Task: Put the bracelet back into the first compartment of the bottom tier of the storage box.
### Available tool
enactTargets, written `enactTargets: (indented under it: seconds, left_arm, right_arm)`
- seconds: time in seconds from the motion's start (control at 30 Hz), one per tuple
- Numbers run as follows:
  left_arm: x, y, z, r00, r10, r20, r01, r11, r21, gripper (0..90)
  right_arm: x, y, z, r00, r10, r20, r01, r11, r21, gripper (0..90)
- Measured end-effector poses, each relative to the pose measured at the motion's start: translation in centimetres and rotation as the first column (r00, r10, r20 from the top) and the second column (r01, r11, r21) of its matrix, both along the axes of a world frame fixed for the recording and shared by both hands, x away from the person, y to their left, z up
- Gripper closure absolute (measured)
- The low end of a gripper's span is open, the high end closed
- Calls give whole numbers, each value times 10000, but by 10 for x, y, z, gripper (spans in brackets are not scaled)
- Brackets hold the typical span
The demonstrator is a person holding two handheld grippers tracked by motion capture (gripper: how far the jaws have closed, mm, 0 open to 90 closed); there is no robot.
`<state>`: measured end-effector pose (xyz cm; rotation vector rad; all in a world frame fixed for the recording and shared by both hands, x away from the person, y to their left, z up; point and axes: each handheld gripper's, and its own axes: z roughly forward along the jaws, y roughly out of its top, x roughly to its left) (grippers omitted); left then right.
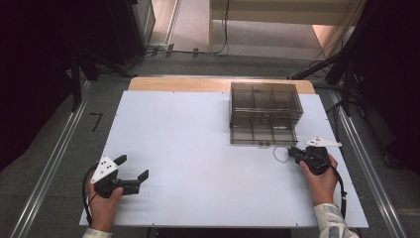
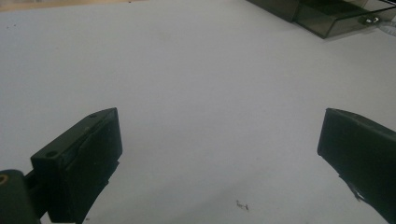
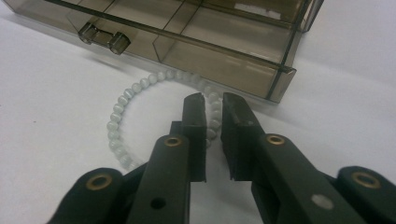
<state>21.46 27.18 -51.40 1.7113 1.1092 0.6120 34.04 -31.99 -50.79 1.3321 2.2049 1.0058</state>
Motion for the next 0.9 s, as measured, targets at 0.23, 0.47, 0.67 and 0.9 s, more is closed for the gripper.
enactTargets:
  seconds: [0.23, 0.47, 0.67, 0.9]
  left_arm:
    - [0, -1, 0, 10000, -13, -24, 13, 10000, 13, 5]
    - [0, -1, 0, 10000, -16, -31, 16, 10000, 34, 5]
    - [0, -1, 0, 10000, -24, -32, 24, 10000, 44, 5]
    - [0, 0, 0, 10000, -45, -25, 45, 10000, 18, 5]
  right_arm:
    - [4, 2, -1, 9997, -149, -179, 152, 9998, 138, 836]
    - [5, 1, -1, 9996, -146, -261, 153, 9995, 286, 833]
    - [4, 2, -1, 9998, -133, -150, 135, 9998, 124, 840]
    - [4, 1, 0, 9998, -4, -196, 8, 9997, 242, 854]
